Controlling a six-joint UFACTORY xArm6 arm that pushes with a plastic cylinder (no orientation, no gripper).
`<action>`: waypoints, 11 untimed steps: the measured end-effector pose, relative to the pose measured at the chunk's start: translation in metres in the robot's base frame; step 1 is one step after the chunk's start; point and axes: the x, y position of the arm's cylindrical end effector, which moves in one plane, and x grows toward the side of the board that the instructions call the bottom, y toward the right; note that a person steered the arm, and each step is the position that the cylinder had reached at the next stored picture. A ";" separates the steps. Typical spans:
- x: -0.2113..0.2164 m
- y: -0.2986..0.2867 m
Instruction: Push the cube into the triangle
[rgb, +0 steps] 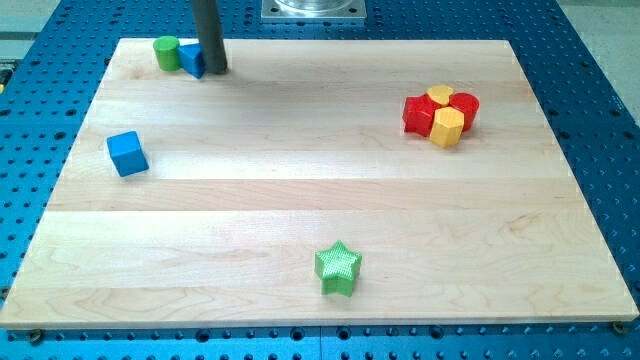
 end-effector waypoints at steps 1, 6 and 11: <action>0.027 -0.012; 0.101 -0.083; 0.049 -0.056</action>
